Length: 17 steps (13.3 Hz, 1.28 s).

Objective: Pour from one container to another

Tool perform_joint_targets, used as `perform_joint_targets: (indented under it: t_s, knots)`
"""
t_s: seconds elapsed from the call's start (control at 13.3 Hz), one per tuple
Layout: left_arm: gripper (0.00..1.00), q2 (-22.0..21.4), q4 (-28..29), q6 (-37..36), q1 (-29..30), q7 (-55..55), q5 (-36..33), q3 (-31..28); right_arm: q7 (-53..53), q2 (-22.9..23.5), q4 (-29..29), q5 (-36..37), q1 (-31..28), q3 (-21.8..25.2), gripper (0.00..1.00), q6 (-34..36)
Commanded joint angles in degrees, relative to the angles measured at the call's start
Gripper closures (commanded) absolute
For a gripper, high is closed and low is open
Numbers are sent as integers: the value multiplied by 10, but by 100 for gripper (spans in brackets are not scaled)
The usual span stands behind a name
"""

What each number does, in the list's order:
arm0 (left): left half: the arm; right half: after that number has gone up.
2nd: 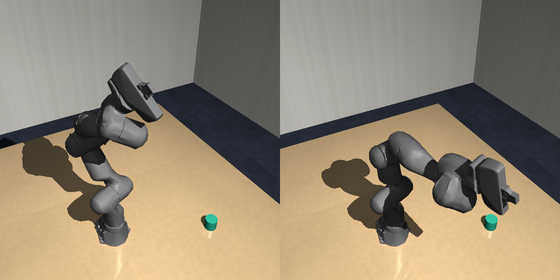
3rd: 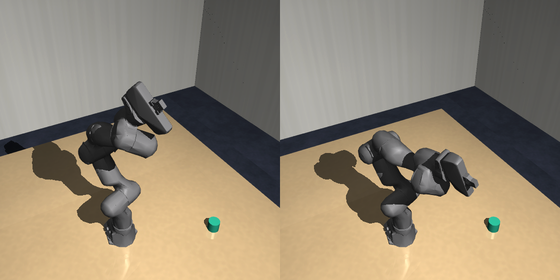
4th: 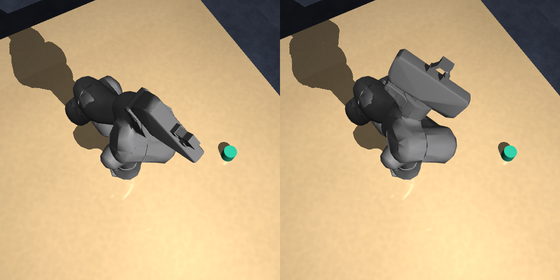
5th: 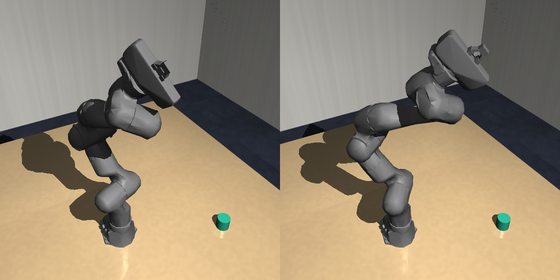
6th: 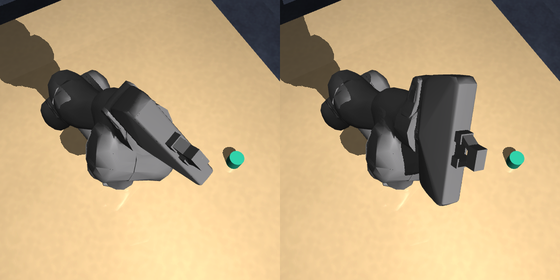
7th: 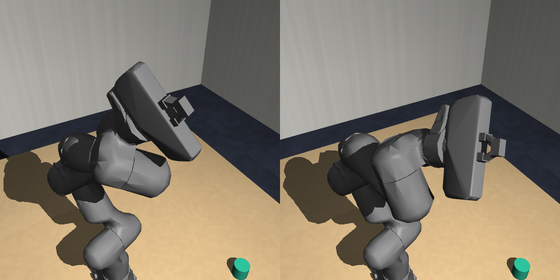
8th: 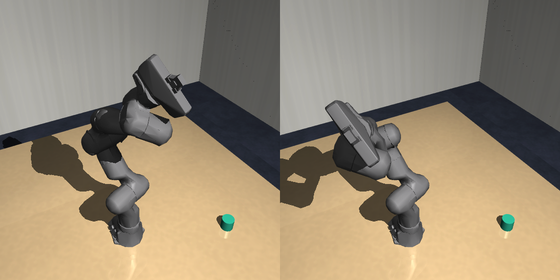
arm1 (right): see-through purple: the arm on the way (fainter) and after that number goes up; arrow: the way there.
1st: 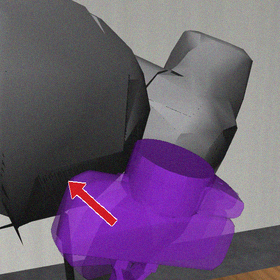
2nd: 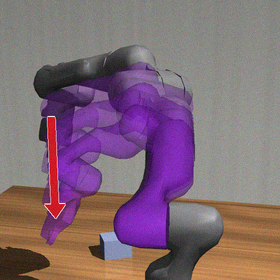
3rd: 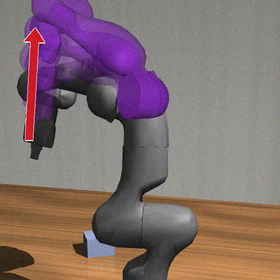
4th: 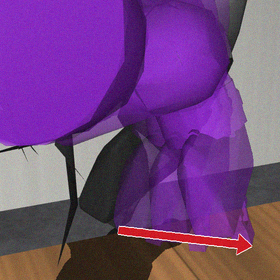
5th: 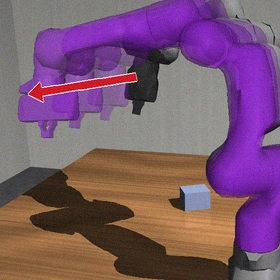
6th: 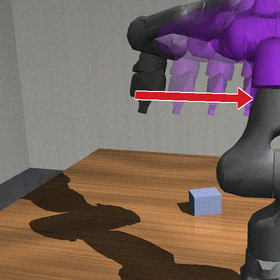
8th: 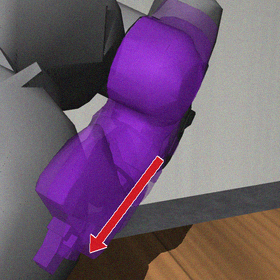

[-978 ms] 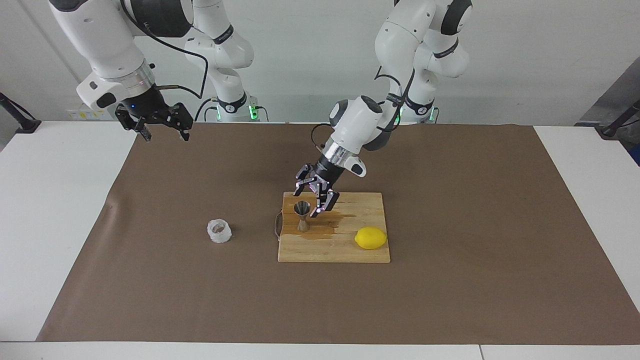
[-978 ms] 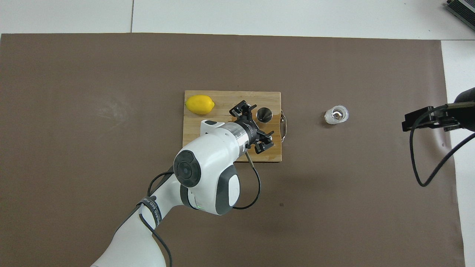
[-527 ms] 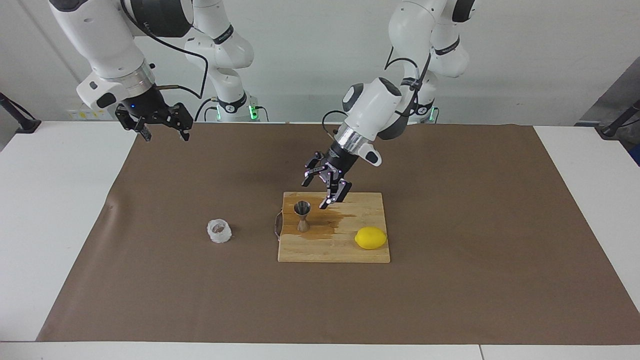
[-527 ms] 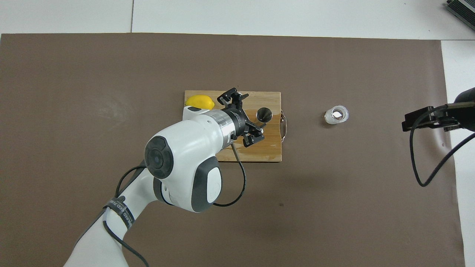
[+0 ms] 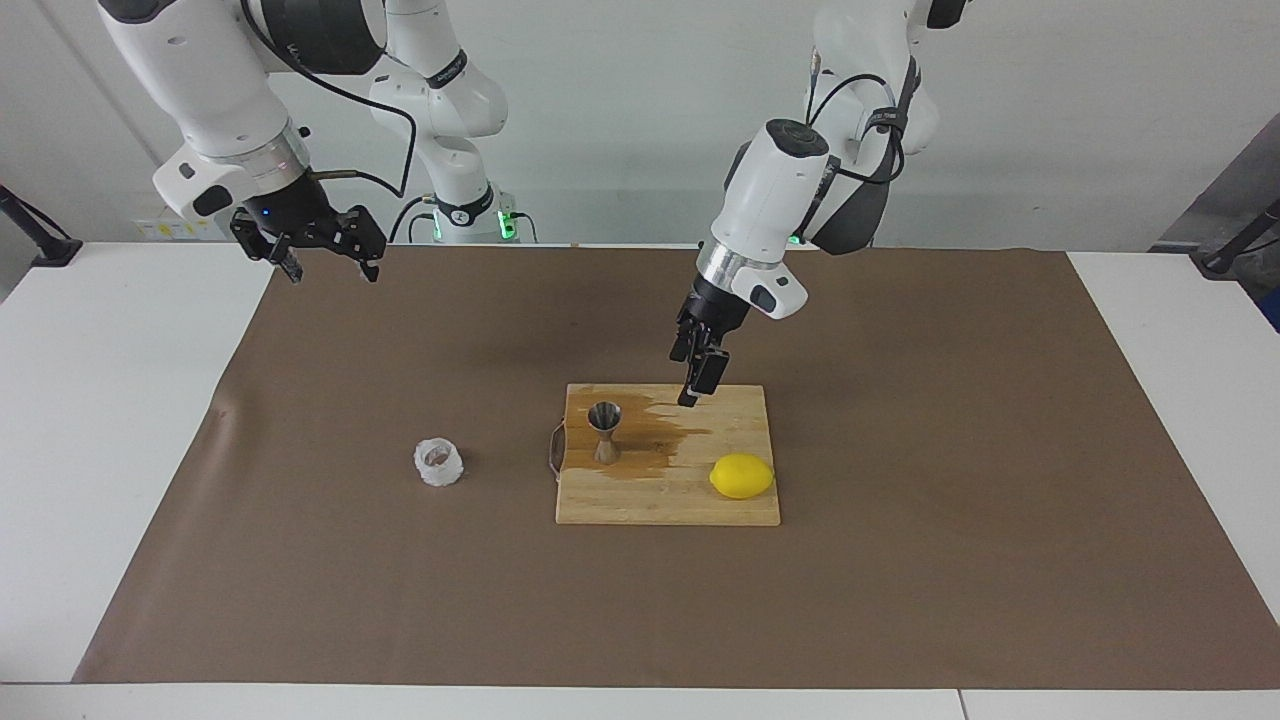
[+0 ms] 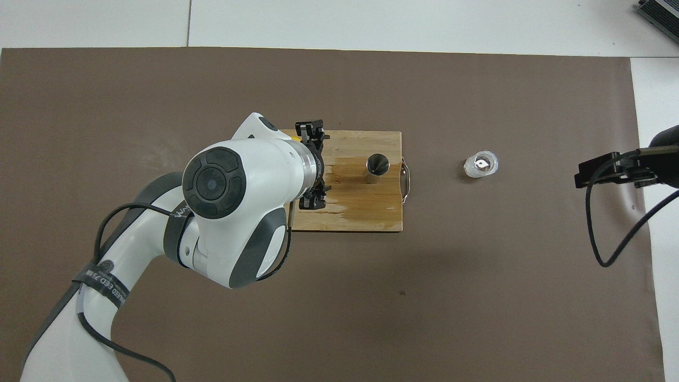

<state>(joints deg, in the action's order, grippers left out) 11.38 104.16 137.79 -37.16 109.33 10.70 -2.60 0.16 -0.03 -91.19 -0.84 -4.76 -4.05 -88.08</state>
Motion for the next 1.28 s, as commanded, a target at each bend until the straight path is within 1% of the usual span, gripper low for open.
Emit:
perform_joint_targets:
  t_s: [0.0, 0.3, 0.45, 0.6, 0.83, 1.2]
  knots:
    - [0, -11, -3, -55, 30, -151, -16, 1, -15, -5, -1, -10, -9, -3, 0, 7]
    - [0, -19, -3, -86, 82, -360, -16, -2, -15, -5, -1, -10, -9, -3, 0, 7]
    - [0, -39, -3, -113, 97, -432, -42, -4, -15, -5, -1, -10, -9, -3, 0, 7]
    - [0, -62, 1, -141, 130, -502, -52, -6, -15, -5, -1, -10, -9, -3, 0, 7]
    - [0, -99, 13, -175, 194, -667, -52, -6, -15, -5, -1, -10, -9, -3, 0, 7]
    - [0, -116, 16, -229, 291, -926, -52, -7, -15, -5, -1, -10, -9, -3, 0, 7]
